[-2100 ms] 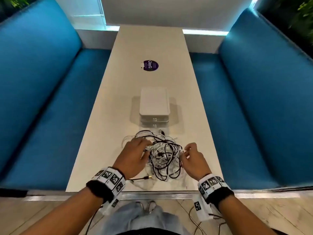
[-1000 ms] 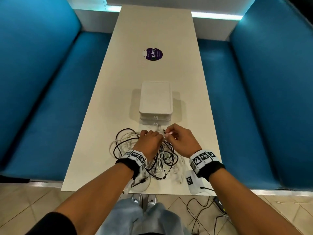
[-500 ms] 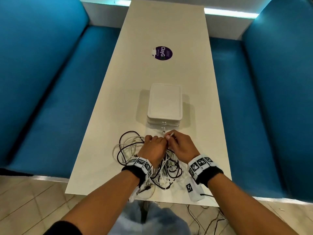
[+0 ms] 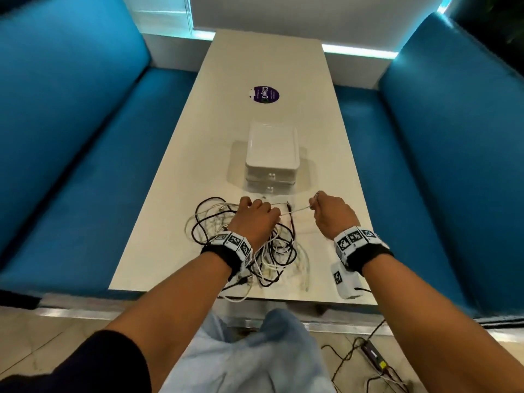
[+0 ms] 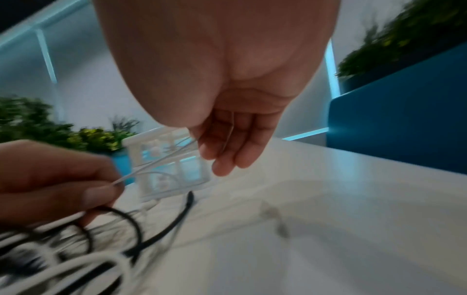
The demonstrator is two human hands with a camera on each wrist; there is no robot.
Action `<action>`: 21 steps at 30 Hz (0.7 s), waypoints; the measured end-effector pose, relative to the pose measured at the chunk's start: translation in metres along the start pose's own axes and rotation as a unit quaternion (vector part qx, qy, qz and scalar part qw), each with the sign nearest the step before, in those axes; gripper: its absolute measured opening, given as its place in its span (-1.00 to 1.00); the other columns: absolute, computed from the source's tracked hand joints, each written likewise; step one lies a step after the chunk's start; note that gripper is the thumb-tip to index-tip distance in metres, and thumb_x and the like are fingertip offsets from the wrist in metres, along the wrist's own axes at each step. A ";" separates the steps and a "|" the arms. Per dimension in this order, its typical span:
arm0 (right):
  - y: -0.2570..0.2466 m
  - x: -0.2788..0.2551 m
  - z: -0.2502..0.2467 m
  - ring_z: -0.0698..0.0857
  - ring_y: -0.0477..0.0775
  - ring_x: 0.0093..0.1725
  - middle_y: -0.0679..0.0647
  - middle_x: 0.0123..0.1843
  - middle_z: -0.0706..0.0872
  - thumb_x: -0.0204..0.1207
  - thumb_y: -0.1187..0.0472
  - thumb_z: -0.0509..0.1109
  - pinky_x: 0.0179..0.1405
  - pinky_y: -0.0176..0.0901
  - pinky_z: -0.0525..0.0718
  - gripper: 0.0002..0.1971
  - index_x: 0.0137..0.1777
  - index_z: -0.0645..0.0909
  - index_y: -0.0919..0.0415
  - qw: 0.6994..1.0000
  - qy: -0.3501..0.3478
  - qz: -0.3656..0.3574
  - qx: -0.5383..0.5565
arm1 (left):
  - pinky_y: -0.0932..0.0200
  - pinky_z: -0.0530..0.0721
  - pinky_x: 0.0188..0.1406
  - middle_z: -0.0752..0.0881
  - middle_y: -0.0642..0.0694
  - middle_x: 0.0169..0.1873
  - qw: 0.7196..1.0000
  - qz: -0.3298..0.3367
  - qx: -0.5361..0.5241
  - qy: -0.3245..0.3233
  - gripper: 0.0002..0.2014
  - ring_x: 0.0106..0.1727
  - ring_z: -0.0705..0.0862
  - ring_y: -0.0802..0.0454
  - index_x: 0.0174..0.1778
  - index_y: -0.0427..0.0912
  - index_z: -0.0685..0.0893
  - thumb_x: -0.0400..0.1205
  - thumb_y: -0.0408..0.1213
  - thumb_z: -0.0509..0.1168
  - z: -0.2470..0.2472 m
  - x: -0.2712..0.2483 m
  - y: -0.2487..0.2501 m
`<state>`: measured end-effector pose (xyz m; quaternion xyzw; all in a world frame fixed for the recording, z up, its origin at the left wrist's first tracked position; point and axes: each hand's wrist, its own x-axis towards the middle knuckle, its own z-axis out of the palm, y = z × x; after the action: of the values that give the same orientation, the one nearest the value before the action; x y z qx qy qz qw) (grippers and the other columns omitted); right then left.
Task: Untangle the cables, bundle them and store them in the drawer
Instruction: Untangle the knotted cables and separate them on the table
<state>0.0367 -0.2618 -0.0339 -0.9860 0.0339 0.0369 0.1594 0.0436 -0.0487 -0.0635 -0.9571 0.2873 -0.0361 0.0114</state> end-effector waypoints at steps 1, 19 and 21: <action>0.006 -0.003 -0.004 0.69 0.32 -0.04 0.23 0.02 0.74 0.74 0.05 0.05 -0.19 -0.03 0.53 -0.73 0.11 0.55 0.14 0.999 0.003 0.031 -0.006 | -0.21 0.31 0.27 0.70 -0.09 0.05 1.000 0.005 0.006 0.000 -0.74 0.15 0.58 -0.19 0.15 -0.05 0.61 0.78 -0.07 0.04 0.000 -0.001 0.000; -0.069 -0.019 0.011 0.62 0.16 -0.21 0.08 -0.24 0.68 0.76 0.01 0.09 -0.15 -0.02 0.54 -0.70 -0.20 0.42 0.08 0.974 -0.044 -0.147 0.165 | -0.08 0.47 0.20 0.69 -0.15 0.12 0.998 -0.003 -0.024 -0.064 -0.59 0.15 0.66 -0.19 0.41 -0.14 0.47 0.62 -0.44 0.13 -0.002 -0.008 0.005; -0.071 -0.019 0.012 0.64 0.21 -0.16 0.15 -0.18 0.72 0.76 -0.02 0.06 -0.12 0.01 0.57 -0.71 -0.16 0.41 0.04 0.977 -0.055 -0.152 0.140 | -0.10 0.46 0.21 0.67 -0.15 0.14 0.998 0.005 -0.019 -0.063 -0.60 0.15 0.64 -0.18 0.40 -0.15 0.50 0.63 -0.44 0.13 -0.001 -0.010 0.006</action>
<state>0.0222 -0.1899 -0.0217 -0.9440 -0.1207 0.0613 0.3010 0.0320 -0.0477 -0.0634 -0.9560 0.2916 0.0301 0.0116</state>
